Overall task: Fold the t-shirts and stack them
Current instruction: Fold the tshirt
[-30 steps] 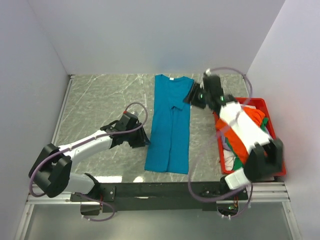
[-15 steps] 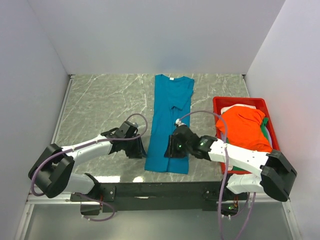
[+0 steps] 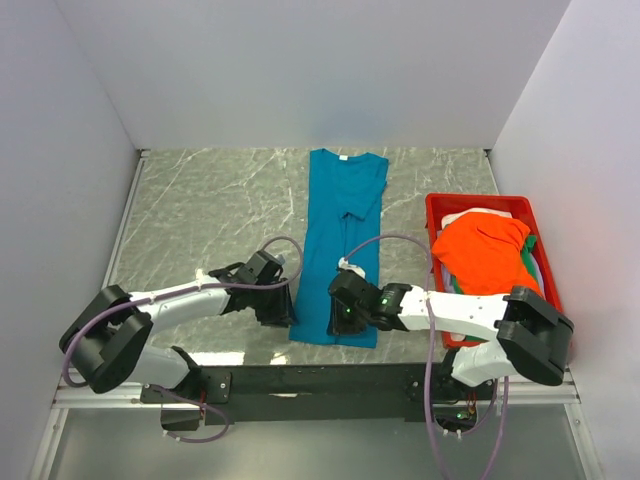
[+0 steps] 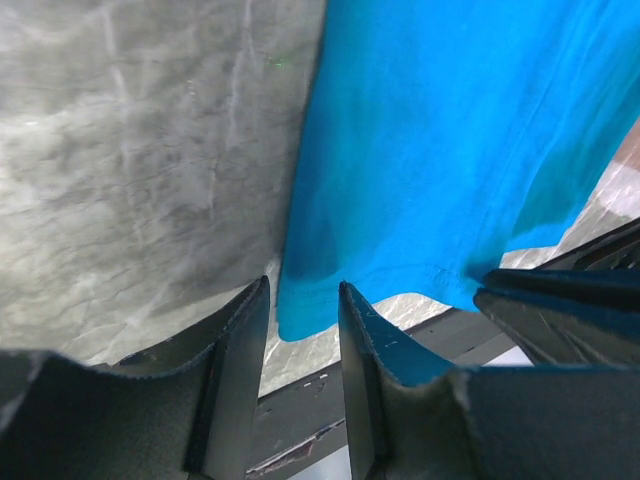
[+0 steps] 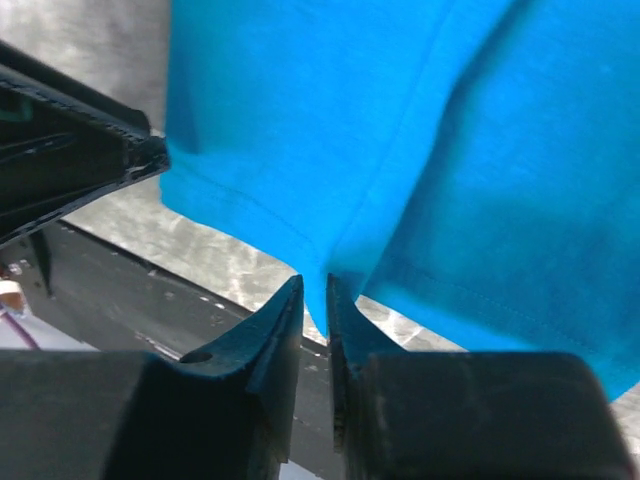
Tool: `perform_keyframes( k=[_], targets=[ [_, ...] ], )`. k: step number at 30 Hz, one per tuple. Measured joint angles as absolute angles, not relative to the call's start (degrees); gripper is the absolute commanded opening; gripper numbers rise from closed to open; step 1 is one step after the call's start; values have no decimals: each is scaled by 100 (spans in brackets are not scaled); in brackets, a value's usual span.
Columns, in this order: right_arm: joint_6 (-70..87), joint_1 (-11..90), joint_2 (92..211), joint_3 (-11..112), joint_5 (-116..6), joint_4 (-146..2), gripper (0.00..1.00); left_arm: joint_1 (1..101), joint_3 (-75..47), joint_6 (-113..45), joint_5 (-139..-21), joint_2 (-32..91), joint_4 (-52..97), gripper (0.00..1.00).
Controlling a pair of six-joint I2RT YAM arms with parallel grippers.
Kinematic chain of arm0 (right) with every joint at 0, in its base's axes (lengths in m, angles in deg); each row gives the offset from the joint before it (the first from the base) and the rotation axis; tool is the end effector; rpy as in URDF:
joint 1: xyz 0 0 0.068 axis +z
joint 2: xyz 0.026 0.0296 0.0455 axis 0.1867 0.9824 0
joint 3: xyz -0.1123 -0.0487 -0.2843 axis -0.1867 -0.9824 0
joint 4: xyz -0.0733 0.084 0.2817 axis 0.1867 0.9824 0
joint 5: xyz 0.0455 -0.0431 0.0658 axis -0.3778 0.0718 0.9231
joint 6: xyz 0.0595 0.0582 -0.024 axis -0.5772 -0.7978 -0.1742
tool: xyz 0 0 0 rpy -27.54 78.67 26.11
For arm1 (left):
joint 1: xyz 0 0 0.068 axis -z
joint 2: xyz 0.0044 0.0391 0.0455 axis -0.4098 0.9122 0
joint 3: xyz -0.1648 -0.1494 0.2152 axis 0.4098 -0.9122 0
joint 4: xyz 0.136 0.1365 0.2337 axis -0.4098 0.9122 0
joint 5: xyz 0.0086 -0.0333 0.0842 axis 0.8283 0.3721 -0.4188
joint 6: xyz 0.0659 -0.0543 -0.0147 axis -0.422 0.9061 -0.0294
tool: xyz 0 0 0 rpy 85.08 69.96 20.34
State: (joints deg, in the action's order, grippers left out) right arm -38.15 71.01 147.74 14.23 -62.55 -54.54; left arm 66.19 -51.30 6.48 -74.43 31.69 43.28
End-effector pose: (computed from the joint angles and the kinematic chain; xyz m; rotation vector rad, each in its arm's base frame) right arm 0.1492 0.2626 0.1522 -0.1715 2.7368 0.7001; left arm 0.1951 -0.2001 0.1278 -0.1546 2.8632 -0.7761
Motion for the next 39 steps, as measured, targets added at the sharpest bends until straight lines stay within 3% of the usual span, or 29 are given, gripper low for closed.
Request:
perform_keyframes(
  k=[4,15,19,22,23,25,30,39],
  targets=[
    [-3859,7136,14912,1300,-6247,-5548,11,6704,-5150,651,-7428,3266,4245,40],
    [-3929,7241,15100,1147,-6201,-5668,12,6811,-5222,648,-7290,3322,4155,38],
    [-3929,7210,14885,1169,-6413,-5353,18,6844,-5257,653,-7240,3342,4116,33],
    [-3964,7081,14394,1169,-6618,-4967,35,6851,-5296,651,-7209,3342,4085,27],
    [-3979,7000,14162,1165,-6666,-4853,45,6853,-5307,657,-7196,3342,4077,23],
    [-4003,6808,13688,1106,-6699,-4728,50,6862,-5314,662,-7185,3353,4077,15],
    [-4040,6113,12468,566,-6535,-4335,50,6905,-5314,648,-7146,3373,4070,1],
    [-4219,5772,11830,-343,-5936,-3753,48,6999,-5334,690,-7139,3266,4066,1]
  ],
)
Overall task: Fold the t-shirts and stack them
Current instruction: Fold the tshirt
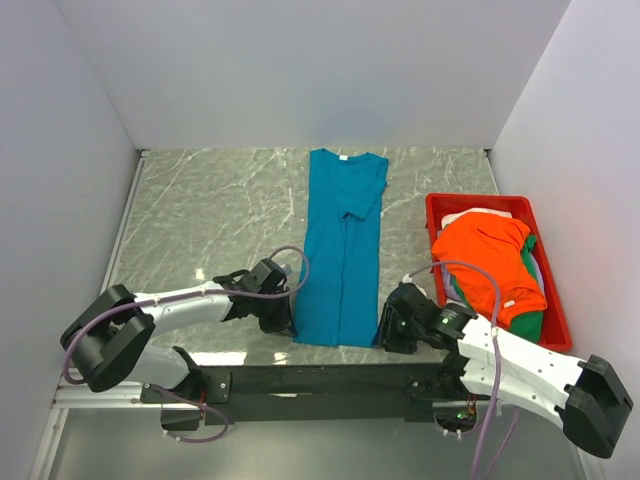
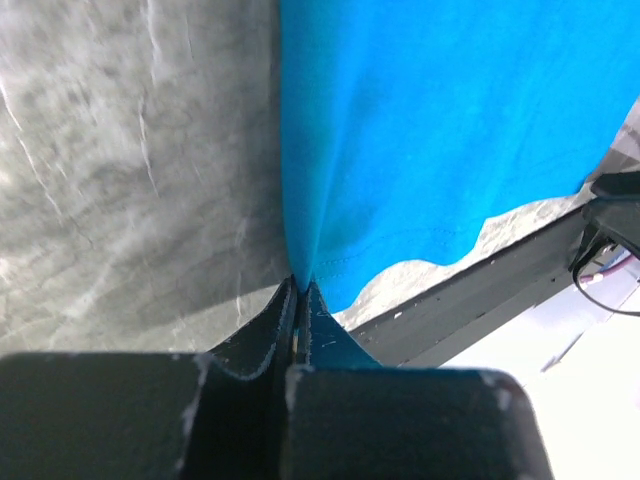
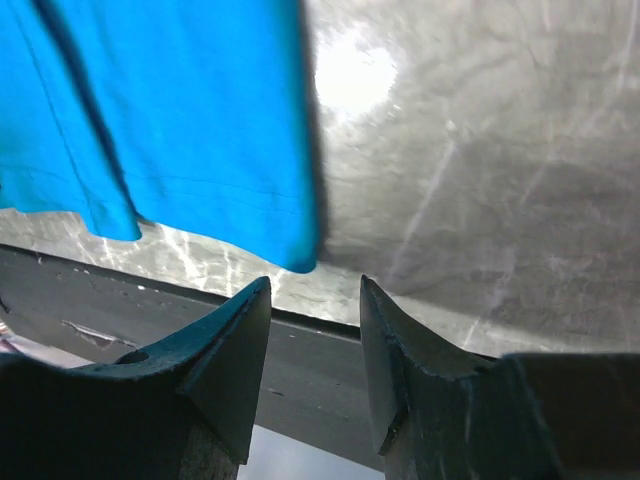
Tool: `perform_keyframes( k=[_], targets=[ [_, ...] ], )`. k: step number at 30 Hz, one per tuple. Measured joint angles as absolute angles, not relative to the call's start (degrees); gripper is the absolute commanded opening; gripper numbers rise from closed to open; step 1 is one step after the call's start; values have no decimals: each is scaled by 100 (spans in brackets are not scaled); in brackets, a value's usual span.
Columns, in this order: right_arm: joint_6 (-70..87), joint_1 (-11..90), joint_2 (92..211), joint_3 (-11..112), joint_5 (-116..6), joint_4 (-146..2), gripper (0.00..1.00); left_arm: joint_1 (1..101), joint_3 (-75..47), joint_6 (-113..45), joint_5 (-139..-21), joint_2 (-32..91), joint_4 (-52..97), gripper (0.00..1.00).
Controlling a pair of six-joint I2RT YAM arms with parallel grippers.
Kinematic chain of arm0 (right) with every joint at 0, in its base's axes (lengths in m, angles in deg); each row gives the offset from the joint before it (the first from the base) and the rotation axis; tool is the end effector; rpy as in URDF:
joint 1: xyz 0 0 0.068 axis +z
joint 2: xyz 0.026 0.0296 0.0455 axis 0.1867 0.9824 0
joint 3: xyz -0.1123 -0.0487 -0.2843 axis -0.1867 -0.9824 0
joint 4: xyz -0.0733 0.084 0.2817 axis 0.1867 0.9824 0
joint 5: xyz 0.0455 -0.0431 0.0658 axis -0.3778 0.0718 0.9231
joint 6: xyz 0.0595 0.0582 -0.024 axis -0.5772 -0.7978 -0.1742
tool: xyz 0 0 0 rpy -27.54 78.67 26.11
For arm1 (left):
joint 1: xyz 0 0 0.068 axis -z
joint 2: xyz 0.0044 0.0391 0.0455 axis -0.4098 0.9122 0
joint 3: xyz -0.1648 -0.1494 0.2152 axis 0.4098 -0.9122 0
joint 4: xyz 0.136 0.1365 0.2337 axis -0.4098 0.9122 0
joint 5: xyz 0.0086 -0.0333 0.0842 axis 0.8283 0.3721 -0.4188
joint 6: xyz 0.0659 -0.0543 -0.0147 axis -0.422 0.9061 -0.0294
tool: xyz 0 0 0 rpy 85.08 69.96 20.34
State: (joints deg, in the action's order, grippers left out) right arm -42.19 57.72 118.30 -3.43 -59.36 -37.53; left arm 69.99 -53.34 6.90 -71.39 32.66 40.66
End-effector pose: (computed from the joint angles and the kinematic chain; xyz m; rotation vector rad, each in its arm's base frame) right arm 0.1157 0.1314 0.1315 0.2306 2.8124 0.6200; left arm 0.1754 -0.2120 0.1162 -0.0525 2.9145 -0.8415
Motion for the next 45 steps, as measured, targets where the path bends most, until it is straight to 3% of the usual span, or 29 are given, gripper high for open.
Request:
perform_keyframes(
  k=[17,18,19,22,39,45],
  targets=[
    [-4797,5700,11760,-798,-5724,-4553,41,7240,-5583,970,-7150,3056,4028,1],
    [-4807,5700,11775,-811,-5713,-4602,38,7240,-5583,970,-7150,3038,4033,1],
    [-4805,5700,11786,-828,-5696,-4641,26,7240,-5583,970,-7152,3019,4035,1],
    [-4768,5700,11797,-837,-5652,-4617,1,7240,-5583,970,-7150,2953,4063,1],
    [-4274,5711,10951,-601,-5549,-3592,0,7502,-5539,1114,-7251,2291,4418,1],
    [-3889,5486,11694,385,-6085,-3710,0,7233,-4278,764,-7598,3084,4852,1]
  ],
)
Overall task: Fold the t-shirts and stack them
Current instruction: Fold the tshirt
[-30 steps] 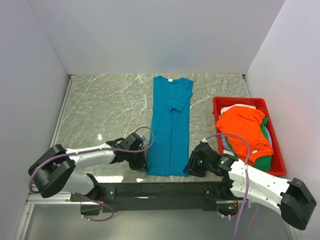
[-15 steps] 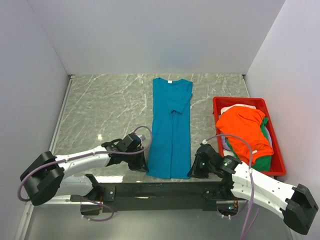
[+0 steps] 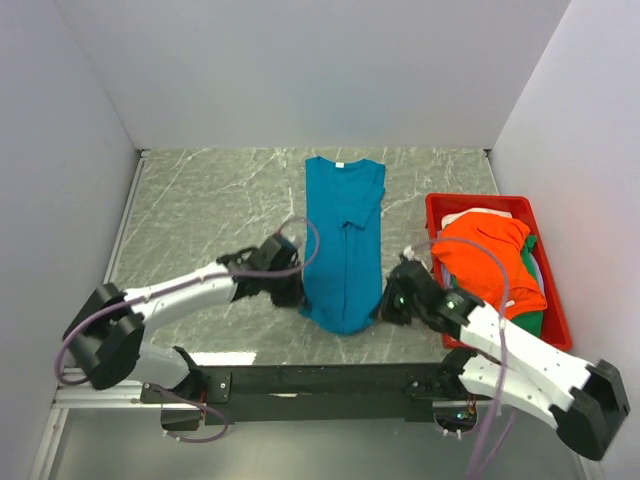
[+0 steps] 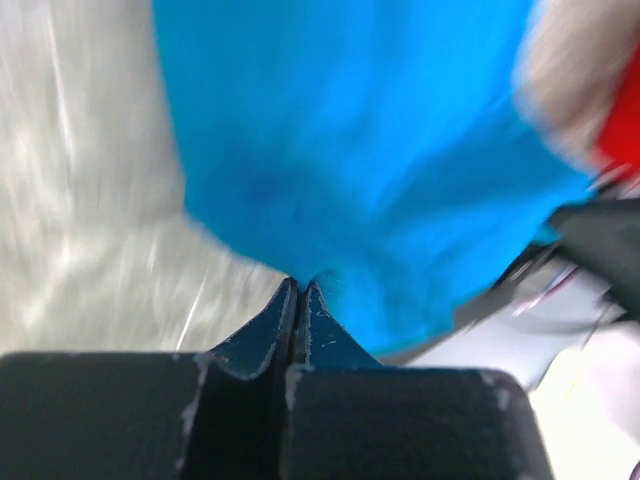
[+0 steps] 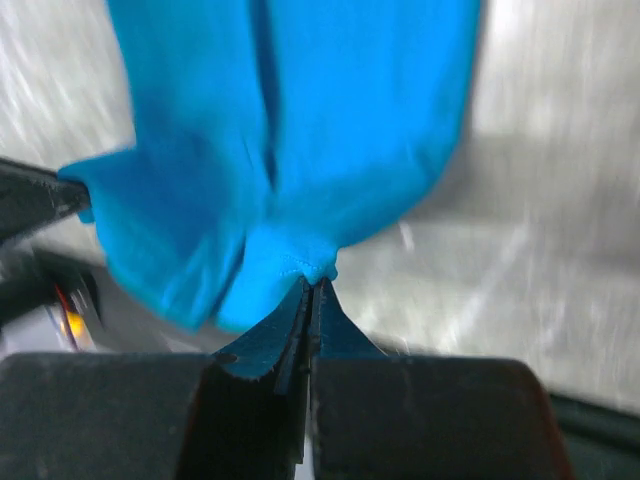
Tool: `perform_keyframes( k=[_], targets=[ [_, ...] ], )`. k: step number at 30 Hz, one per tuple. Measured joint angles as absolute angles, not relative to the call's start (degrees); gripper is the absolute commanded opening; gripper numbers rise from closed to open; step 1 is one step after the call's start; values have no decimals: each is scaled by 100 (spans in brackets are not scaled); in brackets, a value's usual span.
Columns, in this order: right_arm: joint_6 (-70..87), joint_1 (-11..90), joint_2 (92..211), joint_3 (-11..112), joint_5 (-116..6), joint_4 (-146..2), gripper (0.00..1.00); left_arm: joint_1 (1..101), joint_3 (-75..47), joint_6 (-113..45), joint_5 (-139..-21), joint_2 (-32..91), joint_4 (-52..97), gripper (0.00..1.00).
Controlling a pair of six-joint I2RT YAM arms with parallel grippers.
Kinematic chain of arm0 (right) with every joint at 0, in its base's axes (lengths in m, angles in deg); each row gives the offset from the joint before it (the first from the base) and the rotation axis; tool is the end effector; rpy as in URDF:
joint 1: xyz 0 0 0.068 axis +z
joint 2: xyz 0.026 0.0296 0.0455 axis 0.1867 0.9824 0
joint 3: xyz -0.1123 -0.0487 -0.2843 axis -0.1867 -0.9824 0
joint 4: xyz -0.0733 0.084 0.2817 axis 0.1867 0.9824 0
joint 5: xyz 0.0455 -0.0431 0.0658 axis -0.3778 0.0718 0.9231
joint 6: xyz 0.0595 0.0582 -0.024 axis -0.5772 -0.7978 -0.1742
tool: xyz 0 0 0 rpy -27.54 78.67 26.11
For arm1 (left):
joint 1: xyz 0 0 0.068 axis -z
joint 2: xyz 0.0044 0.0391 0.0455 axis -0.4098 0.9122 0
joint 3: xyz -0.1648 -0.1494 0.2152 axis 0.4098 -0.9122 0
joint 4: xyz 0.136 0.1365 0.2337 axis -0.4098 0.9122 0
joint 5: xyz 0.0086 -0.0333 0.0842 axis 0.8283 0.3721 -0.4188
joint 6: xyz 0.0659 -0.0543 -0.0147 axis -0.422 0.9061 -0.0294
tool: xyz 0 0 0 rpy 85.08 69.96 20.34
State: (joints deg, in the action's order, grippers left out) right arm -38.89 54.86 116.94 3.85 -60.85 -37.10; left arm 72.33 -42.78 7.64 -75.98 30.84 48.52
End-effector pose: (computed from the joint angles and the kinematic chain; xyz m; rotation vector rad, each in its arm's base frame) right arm 0.1384 0.1384 0.1819 0.2123 2.6562 0.6998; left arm 0.1915 -0.2379 0.1752 -0.0278 2.8161 -0.8364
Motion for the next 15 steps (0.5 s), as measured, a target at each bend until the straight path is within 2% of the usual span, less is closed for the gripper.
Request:
perform_keyframes(
  k=[8,15],
  targets=[
    [-3229,4329,13784,1657,-6443,-4956,0,6370,-2284,664,-7904,4728,4577,1],
    [-2930,3612,15082,2409,-6378,-5705,0,6116,-1233,884,-8208,6087,4507,1]
  ],
)
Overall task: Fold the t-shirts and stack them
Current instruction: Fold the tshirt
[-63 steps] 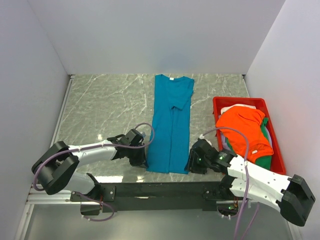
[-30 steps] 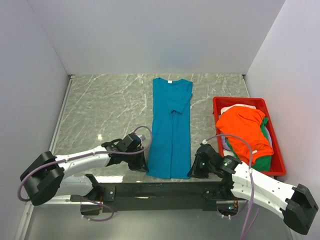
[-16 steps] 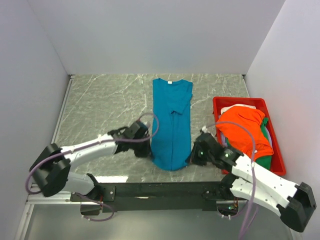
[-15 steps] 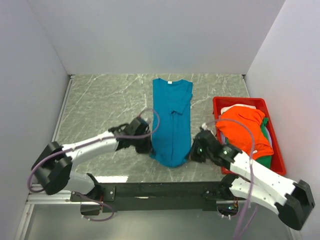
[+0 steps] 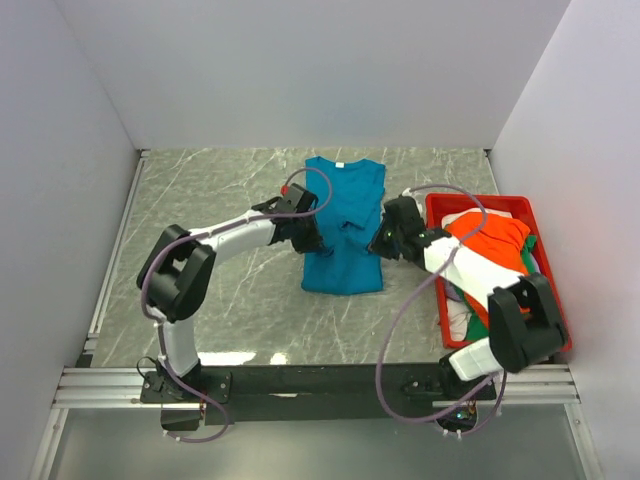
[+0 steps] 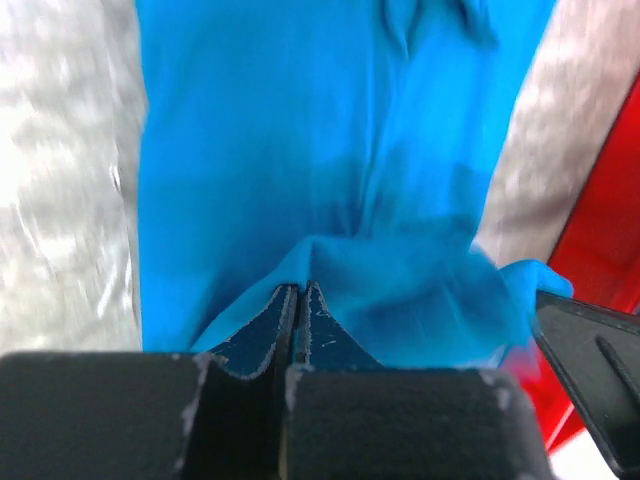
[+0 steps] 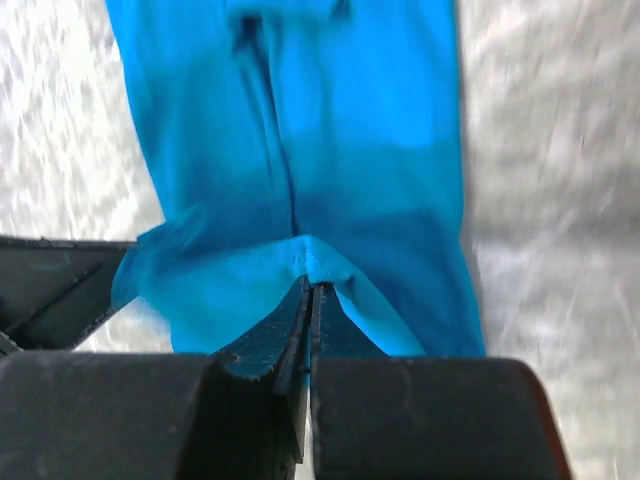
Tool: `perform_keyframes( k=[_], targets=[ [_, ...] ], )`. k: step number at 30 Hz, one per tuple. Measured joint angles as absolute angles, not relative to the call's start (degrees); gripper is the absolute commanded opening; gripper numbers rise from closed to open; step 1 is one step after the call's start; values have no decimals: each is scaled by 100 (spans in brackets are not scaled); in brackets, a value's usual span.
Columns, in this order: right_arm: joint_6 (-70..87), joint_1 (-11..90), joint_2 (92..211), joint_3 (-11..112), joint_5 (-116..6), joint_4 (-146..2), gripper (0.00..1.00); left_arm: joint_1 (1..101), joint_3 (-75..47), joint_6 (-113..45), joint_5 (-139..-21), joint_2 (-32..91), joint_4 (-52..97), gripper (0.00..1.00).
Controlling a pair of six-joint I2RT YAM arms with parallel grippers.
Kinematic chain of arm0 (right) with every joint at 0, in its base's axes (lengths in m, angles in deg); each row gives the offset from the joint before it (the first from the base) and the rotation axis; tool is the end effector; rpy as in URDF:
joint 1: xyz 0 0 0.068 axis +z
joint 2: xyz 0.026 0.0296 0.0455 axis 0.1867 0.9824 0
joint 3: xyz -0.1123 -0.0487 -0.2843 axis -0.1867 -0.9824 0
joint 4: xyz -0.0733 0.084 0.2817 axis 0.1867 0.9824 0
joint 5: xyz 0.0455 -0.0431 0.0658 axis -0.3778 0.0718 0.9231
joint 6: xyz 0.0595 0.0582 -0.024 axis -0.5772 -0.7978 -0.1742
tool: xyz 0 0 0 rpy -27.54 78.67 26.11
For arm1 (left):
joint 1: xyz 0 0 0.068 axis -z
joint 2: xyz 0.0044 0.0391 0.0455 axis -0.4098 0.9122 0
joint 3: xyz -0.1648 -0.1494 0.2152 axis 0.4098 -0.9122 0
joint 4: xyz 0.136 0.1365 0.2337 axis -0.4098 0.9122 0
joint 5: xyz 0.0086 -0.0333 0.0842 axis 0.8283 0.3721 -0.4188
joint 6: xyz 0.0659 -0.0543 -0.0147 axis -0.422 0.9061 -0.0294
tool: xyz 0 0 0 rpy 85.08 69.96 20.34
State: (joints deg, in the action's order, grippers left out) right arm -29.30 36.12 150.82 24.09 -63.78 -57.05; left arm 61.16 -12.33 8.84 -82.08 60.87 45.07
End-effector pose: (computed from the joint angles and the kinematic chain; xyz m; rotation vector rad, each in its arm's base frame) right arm 0.3172 0.1494 0.2026 0.4134 2.4310 0.5419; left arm 0.3715 -0.2898 0.1783 -0.3505 2.6447 -0.7355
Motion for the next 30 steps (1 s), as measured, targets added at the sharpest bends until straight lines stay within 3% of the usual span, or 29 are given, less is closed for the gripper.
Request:
perform_keyframes(
  k=[10,24,30],
  targets=[
    [-2668,2898,16335,3066,-5967,-6191,0,5627,-444,963,-8352,6782,4514,1],
    [-2593,2565,16577,3298,-5600,-6357,0,5428,139,836,-8324,7095,4612,1],
    [-2596,2428,16750,3307,-5501,-6394,0,5314,227,790,-8284,7187,4654,8]
  ],
)
